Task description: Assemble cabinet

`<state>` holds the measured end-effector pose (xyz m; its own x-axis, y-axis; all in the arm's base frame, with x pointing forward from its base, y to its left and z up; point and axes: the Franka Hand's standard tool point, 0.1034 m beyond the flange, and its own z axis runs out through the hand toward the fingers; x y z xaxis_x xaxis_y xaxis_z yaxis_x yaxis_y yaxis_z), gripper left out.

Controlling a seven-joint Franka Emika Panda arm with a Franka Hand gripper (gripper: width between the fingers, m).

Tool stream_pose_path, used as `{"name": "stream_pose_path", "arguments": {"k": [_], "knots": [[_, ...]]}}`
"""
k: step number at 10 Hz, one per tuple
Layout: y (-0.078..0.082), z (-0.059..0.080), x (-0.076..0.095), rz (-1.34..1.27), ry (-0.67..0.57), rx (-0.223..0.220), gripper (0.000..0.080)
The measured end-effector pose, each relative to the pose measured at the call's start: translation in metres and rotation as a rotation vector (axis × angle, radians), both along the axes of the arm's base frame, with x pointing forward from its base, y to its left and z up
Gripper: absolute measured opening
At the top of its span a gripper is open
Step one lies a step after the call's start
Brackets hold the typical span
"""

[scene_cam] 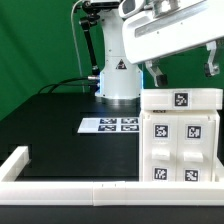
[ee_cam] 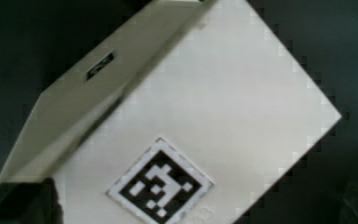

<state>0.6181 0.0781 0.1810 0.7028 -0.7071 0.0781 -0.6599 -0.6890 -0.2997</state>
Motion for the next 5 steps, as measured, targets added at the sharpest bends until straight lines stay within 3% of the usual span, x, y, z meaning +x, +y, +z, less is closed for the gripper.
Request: {"name": "stream_pose_path", "arguments": {"k": [3,5], "knots": [[-0.0018,-0.0007,0.0001,0.206,-0.033,-0.062,0.0797],[-0.0011,0.0016,0.0018,0.484,-0.062,-0.181,0.0797]]}}
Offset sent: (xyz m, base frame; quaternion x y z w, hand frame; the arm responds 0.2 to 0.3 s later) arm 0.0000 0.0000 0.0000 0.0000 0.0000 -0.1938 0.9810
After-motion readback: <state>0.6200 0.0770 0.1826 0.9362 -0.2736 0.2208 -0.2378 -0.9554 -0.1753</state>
